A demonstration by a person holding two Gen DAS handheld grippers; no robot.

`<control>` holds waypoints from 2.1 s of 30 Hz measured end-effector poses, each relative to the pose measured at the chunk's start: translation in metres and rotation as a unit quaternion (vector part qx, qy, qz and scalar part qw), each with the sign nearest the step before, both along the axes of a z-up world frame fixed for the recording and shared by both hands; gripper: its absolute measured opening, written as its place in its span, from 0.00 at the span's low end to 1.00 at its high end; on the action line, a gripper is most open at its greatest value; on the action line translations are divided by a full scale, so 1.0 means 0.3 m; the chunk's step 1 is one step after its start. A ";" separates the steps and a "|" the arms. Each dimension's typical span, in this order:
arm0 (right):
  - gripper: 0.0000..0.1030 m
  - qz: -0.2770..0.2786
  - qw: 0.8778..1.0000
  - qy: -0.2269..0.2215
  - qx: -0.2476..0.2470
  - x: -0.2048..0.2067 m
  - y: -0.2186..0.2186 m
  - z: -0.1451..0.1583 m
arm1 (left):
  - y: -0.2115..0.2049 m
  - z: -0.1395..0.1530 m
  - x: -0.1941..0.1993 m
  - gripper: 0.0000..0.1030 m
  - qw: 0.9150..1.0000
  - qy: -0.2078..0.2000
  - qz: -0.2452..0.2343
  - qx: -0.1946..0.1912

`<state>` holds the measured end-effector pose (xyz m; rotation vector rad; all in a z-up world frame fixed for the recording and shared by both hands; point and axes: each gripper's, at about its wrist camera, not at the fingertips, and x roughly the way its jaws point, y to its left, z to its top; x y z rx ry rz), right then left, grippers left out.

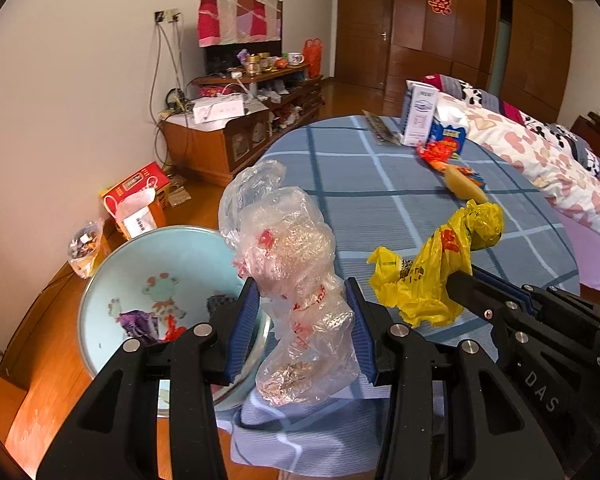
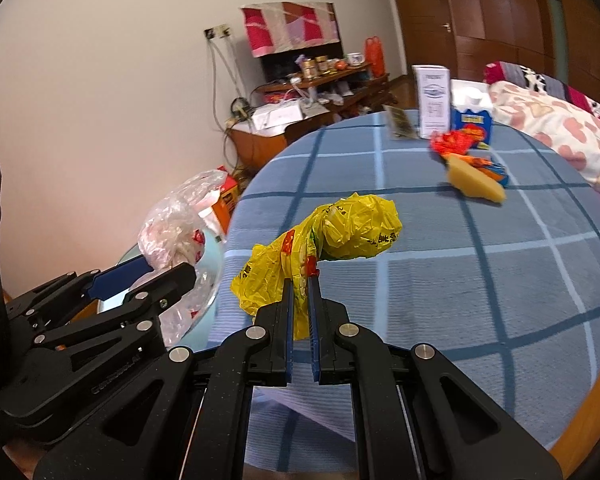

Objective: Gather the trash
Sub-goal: 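Carry the clear bag and yellow bag over the light-blue bowl with both tools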

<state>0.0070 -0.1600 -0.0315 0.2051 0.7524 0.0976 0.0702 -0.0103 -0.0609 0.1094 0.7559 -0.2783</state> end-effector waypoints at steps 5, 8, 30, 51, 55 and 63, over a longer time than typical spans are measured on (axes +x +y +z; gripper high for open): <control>0.07 0.021 1.000 0.001 -0.004 0.027 0.062 -0.006 | 0.066 -0.003 0.012 0.42 1.000 -0.001 0.020 0.002; 0.07 0.033 0.999 0.001 -0.008 0.042 0.098 -0.004 | 0.117 -0.005 0.021 0.42 0.999 -0.002 0.038 0.003; 0.07 0.109 0.994 0.009 -0.019 0.165 0.327 -0.045 | 0.339 -0.051 0.094 0.42 0.992 0.009 0.123 0.007; 0.07 0.147 0.987 0.050 -0.031 0.295 0.416 -0.156 | 0.407 -0.155 0.164 0.42 0.988 0.050 0.149 0.014; 0.07 0.152 0.986 0.064 -0.036 0.320 0.426 -0.184 | 0.407 -0.166 0.167 0.42 0.987 0.054 0.148 0.014; 0.09 0.185 0.978 0.086 -0.042 0.365 0.480 -0.214 | 0.419 -0.174 0.167 0.42 0.986 0.061 0.153 0.018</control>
